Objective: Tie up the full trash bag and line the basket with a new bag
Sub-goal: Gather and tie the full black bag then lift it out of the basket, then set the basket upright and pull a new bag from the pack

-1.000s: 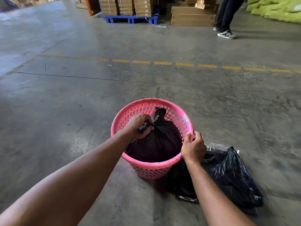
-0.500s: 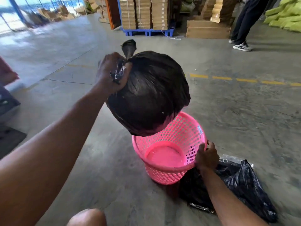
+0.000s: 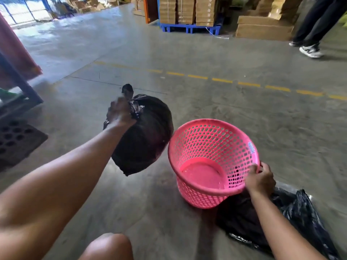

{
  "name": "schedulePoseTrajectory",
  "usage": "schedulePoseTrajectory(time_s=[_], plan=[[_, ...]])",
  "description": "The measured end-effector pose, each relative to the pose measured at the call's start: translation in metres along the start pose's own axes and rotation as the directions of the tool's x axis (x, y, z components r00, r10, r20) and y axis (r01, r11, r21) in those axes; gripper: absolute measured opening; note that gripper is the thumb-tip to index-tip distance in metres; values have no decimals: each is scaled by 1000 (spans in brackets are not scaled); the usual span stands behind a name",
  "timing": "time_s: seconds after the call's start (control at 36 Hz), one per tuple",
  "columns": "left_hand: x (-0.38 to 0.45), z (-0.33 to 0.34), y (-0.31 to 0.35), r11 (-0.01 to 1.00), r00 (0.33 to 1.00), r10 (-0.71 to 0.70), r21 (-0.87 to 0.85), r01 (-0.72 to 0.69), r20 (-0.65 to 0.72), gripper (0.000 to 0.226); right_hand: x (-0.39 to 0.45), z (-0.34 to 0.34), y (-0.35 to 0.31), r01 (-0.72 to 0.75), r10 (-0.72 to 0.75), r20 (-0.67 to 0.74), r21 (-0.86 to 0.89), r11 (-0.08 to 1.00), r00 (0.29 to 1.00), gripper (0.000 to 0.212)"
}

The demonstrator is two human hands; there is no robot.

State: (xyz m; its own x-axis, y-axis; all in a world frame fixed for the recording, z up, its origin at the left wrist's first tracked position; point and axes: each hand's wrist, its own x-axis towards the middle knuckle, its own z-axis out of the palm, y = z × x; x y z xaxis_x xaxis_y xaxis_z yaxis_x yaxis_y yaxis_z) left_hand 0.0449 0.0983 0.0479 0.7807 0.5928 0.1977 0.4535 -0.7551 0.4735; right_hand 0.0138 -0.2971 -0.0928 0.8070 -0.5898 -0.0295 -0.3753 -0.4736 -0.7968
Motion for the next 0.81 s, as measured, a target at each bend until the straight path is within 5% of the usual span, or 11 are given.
schedulePoseTrajectory(time_s=[0.19, 0.33, 0.53, 0.69, 0.81], plan=[[0, 72, -50, 990, 983, -123, 88, 112, 133, 68, 7, 3, 5, 37, -36, -33, 33, 999, 999, 41], [-17, 121, -87, 983, 962, -184, 48, 178, 203, 46, 8, 9, 11, 62, -59, -65, 51, 997, 996, 48], [-25, 136, -96, 975, 974, -193, -84, 204, 123, 58, 7, 9, 12, 50, -47, -58, 40, 998, 997, 40], [-20, 120, -81, 979, 993, -119, -167, 121, 25, 85, 2, 5, 7, 58, -56, -53, 36, 998, 997, 51], [-17, 103, -62, 938, 995, 95, -331, -100, -29, 80, 3, 4, 6, 48, -47, -36, 22, 999, 998, 42]])
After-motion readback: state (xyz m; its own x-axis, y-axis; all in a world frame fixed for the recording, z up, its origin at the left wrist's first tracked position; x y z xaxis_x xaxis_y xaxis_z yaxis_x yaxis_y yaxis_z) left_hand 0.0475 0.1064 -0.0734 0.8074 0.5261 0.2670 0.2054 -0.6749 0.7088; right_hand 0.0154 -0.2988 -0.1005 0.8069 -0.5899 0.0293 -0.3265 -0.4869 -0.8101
